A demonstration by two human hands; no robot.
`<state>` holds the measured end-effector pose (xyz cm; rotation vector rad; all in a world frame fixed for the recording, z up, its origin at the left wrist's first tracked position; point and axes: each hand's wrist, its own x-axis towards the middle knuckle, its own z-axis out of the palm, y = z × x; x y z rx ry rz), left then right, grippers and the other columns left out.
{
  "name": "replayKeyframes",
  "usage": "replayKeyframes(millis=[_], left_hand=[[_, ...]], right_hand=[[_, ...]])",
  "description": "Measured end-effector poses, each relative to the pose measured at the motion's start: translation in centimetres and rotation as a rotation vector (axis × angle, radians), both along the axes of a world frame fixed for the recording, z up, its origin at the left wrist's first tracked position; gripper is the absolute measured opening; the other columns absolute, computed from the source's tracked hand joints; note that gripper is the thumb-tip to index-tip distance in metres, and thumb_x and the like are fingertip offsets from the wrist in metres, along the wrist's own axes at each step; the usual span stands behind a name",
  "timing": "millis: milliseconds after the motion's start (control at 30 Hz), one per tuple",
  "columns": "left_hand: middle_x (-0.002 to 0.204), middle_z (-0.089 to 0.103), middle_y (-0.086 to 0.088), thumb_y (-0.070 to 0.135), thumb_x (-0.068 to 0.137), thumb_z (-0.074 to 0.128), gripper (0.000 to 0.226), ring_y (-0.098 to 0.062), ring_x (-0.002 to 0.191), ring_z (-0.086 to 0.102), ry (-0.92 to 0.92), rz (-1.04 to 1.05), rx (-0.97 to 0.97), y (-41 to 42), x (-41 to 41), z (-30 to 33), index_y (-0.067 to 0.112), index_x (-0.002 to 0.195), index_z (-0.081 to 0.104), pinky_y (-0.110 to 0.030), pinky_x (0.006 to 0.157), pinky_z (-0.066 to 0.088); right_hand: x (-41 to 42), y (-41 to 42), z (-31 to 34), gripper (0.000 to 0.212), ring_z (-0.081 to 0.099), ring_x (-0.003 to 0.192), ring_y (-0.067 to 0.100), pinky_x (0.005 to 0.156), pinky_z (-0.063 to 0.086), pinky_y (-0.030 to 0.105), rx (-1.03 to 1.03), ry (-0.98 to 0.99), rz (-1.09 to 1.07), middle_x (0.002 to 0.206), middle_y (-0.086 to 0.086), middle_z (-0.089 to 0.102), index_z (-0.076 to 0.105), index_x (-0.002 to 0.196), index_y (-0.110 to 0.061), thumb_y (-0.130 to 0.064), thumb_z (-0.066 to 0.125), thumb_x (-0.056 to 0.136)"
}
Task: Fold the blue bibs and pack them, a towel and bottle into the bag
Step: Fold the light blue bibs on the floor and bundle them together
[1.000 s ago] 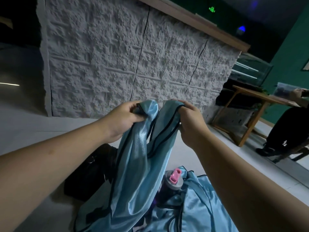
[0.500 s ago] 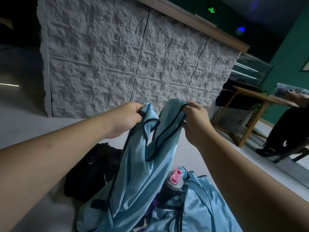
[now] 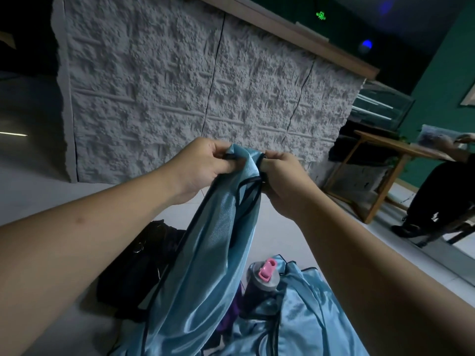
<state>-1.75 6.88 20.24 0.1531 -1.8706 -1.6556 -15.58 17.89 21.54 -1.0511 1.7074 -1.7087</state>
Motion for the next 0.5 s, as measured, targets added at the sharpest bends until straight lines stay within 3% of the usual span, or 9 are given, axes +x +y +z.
replayKeyframes(millis=[67,133,233,300,400,500], left_hand=[[0.088,0.079,-0.001,-0.005,0.093,0.065,0.024,-0.012,0.085,0.073,-0.016,-0.003,-0.016,0.0,0.1,0.0,0.015,0.092,0.077,-0.023,0.075,0.058],[0.084,0.079,0.000,-0.007,0.093,0.064,0.023,-0.011,0.081,0.073,-0.025,0.025,-0.006,-0.3,0.1,0.2,0.013,0.091,0.077,-0.021,0.071,0.057],[0.082,0.077,0.001,-0.003,0.095,0.063,0.020,-0.012,0.080,0.071,-0.016,0.078,0.056,-0.9,0.1,0.4,0.012,0.092,0.076,-0.023,0.070,0.057],[0.082,0.077,0.001,-0.002,0.096,0.063,0.019,-0.012,0.077,0.071,-0.003,0.108,0.082,-1.1,0.0,0.3,0.012,0.092,0.076,-0.023,0.067,0.057],[0.085,0.077,-0.002,-0.001,0.096,0.063,0.019,-0.013,0.079,0.071,0.013,0.114,0.095,-1.1,-0.4,0.2,0.012,0.093,0.076,-0.024,0.069,0.058],[0.082,0.077,-0.001,0.000,0.097,0.063,0.017,-0.013,0.078,0.071,0.003,0.067,0.117,-0.5,-0.5,0.2,0.011,0.092,0.074,-0.026,0.071,0.059]], right_hand=[[-0.1,0.1,-0.1,0.020,0.060,0.078,0.033,0.071,0.052,0.042,0.014,0.045,-0.042,0.088,0.024,0.065,0.064,0.104,0.016,0.011,0.051,0.090],[-0.1,0.7,-0.4,0.008,0.057,0.064,0.025,0.059,0.048,0.036,-0.012,0.110,-0.075,0.076,0.016,0.063,0.064,0.093,0.006,0.008,0.059,0.087],[0.4,2.6,-1.7,0.009,0.042,0.048,0.018,0.047,0.032,0.028,-0.234,0.187,-0.158,0.055,0.006,0.052,0.061,0.071,-0.008,0.000,0.064,0.076],[1.6,3.6,-2.8,0.011,0.045,0.041,0.019,0.044,0.033,0.026,-0.276,0.245,-0.097,0.049,0.010,0.054,0.065,0.065,-0.007,-0.002,0.059,0.072],[3.7,3.0,-4.4,0.029,0.066,0.048,0.030,0.042,0.049,0.031,0.010,0.276,0.087,0.072,0.025,0.070,0.071,0.086,-0.005,0.008,0.050,0.070],[4.7,1.5,-5.6,0.038,0.075,0.068,0.033,0.051,0.060,0.043,0.287,0.462,0.178,0.090,0.017,0.073,0.061,0.099,-0.007,0.017,0.041,0.078]])
